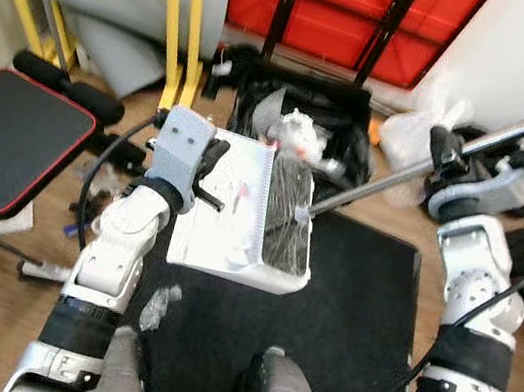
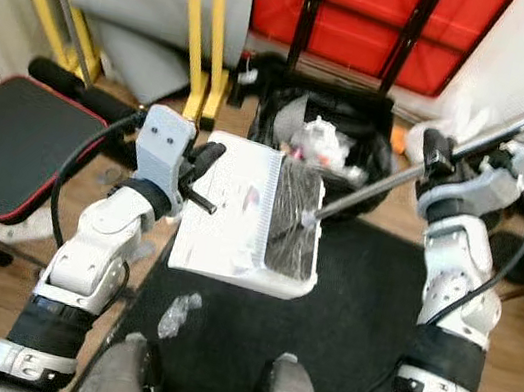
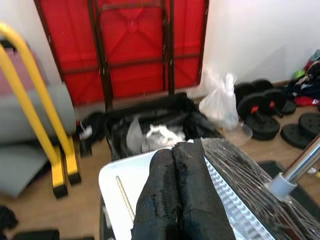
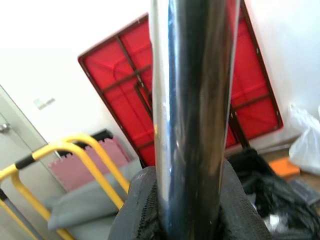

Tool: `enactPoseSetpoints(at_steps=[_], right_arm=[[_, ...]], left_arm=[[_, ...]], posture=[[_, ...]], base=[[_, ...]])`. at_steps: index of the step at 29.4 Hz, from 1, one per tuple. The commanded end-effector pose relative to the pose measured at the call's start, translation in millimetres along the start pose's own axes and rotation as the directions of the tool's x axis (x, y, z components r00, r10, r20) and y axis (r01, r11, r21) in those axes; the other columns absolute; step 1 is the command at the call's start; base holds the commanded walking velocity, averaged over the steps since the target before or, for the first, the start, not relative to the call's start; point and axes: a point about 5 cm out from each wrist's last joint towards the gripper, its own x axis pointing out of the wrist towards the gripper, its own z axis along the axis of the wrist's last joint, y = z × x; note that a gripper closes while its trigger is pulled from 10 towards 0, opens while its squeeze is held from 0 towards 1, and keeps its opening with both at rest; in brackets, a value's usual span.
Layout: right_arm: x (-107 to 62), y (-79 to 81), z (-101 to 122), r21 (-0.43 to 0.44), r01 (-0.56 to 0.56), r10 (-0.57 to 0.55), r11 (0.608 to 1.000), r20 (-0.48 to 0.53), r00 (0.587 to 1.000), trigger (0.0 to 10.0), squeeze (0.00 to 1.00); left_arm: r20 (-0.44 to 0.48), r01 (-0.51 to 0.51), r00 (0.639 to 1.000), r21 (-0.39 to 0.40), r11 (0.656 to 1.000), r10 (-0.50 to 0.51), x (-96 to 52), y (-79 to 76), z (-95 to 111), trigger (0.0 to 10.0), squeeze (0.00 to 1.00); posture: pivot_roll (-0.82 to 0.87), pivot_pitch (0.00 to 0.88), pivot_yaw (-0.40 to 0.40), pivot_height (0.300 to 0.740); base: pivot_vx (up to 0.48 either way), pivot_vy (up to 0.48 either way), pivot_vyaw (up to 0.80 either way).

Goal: Sweep floor

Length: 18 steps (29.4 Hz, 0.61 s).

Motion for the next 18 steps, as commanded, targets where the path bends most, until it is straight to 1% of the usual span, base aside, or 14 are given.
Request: enactPoseSetpoints(at_steps=[1,5,18], right_arm=[[-0.3,7.3,14.4,-0.005,-0.037,0.037,0.999,0.061,0.997,10.0,0.00],[-0.8,8.7,13.3,-0.005,-0.039,0.040,0.999,0.060,0.997,10.0,0.00],[-3.3,8.1,9.4,-0.004,-0.030,0.031,1.000,0.055,0.998,10.0,0.00]], left_arm=[[-0.010,-0.050,0.999,0.016,0.999,0.050,0.0,-0.4,-3.2,10.0,0.00],[-0.017,-0.052,0.998,0.019,0.998,0.052,0.5,-0.5,-3.9,10.0,0.00],[-0.018,-0.048,0.999,0.027,0.999,0.048,0.2,0.2,-5.6,10.0,0.00]], posture=[[-0.17,0.029,-0.161,0.730],[-0.17,0.024,-0.156,0.740],[-0.17,0.037,-0.153,0.740]], base=[[0.000,0.000,0.00],[0.000,0.000,0.00],[0.000,0.000,0.00]])
